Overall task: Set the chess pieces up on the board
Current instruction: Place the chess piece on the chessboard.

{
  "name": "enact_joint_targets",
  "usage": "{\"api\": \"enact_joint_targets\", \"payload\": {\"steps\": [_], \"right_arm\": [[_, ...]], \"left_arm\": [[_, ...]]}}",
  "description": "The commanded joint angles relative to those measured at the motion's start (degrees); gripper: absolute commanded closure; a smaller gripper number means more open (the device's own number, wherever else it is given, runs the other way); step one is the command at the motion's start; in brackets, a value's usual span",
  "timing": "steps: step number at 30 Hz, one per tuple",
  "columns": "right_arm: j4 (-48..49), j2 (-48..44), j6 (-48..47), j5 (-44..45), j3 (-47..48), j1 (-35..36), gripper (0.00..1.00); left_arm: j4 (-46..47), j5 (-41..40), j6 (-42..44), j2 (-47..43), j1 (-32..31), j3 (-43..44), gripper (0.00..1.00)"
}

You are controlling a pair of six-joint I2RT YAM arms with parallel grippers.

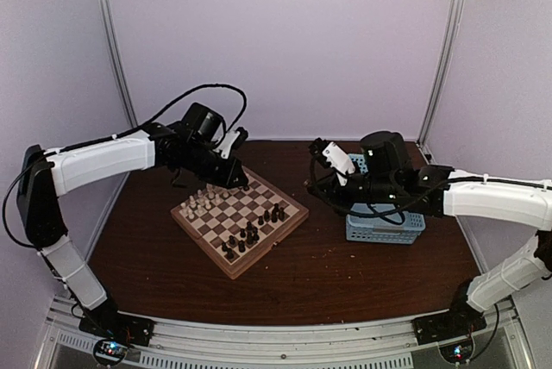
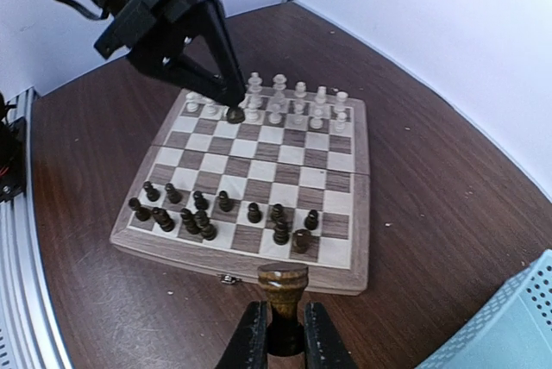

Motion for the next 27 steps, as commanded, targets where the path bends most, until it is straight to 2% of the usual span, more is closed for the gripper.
{"api": "enact_joint_targets", "payload": {"steps": [1,6,13,19,27], "right_arm": [[-1.21,-4.08,1.45,6.21,-2.72,-2.11,0.88],[-0.35,-10.52,1.60,7.81,-6.95,-3.46,0.86],[-0.88,-16.38,1.21,10.66,-10.71,-5.02,0.86],[-1.23,-19.20,0.34,10.98,-12.08,-5.59,0.86],[-0.71,-20.75,-0.44,10.98,-12.90,-6.36,0.86]], "left_arm": [[0.13,-0.66,4.38,6.77,0.22,7.06,0.99],[-0.57,1.25,5.57,16.49,0.22,14.28,0.99],[-0.76,5.95,5.68,25.80,0.22,22.80,0.99],[-0.93,8.57,5.97,30.46,-0.27,27.27,0.99],[-3.76,6.28,8.32,35.57,-1.73,32.64,0.99]]}}
